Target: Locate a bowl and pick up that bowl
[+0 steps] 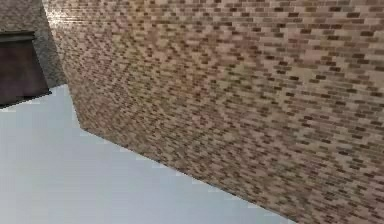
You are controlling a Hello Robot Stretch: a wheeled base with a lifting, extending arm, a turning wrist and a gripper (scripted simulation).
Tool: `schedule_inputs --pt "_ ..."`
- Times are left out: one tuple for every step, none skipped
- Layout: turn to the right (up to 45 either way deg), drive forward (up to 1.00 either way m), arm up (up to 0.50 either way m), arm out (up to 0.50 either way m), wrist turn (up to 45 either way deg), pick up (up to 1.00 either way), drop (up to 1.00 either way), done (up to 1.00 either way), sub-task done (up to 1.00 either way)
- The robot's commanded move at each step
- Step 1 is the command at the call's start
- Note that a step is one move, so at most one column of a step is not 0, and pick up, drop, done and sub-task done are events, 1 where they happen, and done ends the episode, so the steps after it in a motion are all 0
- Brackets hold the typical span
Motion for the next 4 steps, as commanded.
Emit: schedule_inputs --pt "30.0 0.0 0.0 0.0 0.0 0.0 0.0 0.0 0.0" --pt "0.0 0.3 0.0 0.0 0.0 0.0 0.0 0.0 0.0" --pt "-45.0 0.0 0.0 0.0 0.0 0.0 0.0 0.0 0.0" --pt "-42.0 0.0 0.0 0.0 0.0 0.0 0.0 0.0 0.0"
